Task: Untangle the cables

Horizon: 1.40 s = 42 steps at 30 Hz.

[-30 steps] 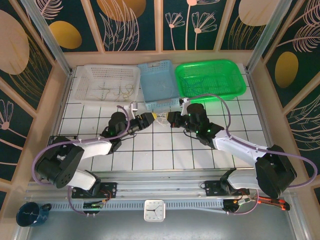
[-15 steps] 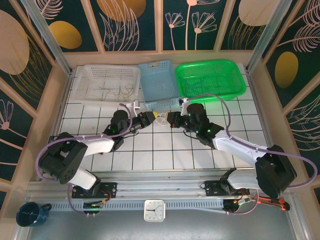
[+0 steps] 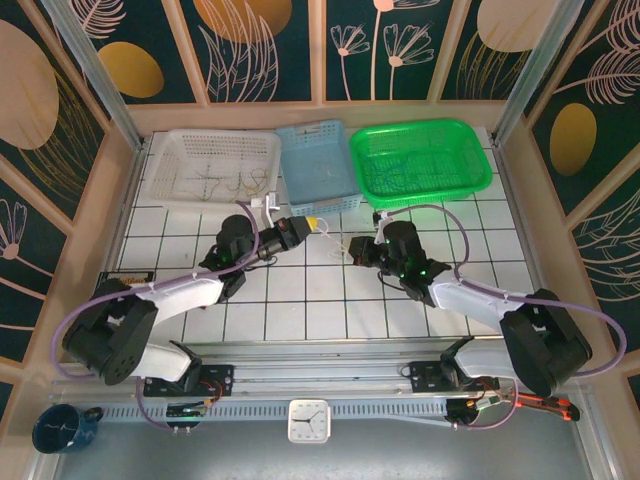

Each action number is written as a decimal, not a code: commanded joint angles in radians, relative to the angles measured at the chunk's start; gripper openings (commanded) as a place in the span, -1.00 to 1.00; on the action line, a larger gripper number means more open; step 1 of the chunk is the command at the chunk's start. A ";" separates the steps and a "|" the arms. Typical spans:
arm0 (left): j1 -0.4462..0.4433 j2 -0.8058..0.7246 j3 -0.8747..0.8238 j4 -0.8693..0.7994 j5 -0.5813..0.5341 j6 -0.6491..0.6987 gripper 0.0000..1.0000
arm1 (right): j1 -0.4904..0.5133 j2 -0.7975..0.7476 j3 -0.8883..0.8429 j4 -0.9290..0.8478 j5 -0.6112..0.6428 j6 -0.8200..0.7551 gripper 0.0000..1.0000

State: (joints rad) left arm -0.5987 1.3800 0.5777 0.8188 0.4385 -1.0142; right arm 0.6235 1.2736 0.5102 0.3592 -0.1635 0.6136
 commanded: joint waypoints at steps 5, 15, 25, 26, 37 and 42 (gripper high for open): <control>0.009 -0.121 0.085 0.075 -0.038 0.036 -1.00 | -0.011 0.050 -0.086 0.086 0.016 0.055 -1.00; 0.008 -0.150 0.111 0.112 -0.021 0.061 -1.00 | 0.009 0.078 -0.076 0.100 -0.025 0.060 -0.95; 0.009 -0.102 -0.008 0.047 -0.064 0.071 -0.10 | 0.011 0.010 -0.043 0.036 -0.022 0.035 -1.00; 0.008 -0.095 -0.021 0.043 -0.070 0.069 -0.01 | 0.012 0.001 -0.040 0.033 -0.023 0.032 -1.00; 0.008 0.019 -0.092 0.044 -0.096 0.022 0.45 | 0.011 -0.102 0.000 -0.005 -0.071 0.003 -1.00; 0.008 0.084 -0.079 0.082 -0.077 0.008 0.48 | 0.015 -0.126 0.015 -0.016 -0.080 -0.001 -1.00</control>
State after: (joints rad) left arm -0.5941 1.4361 0.4877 0.8368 0.3553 -0.9867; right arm 0.6300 1.1755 0.4934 0.3580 -0.2241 0.6342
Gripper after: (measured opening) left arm 0.738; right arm 0.052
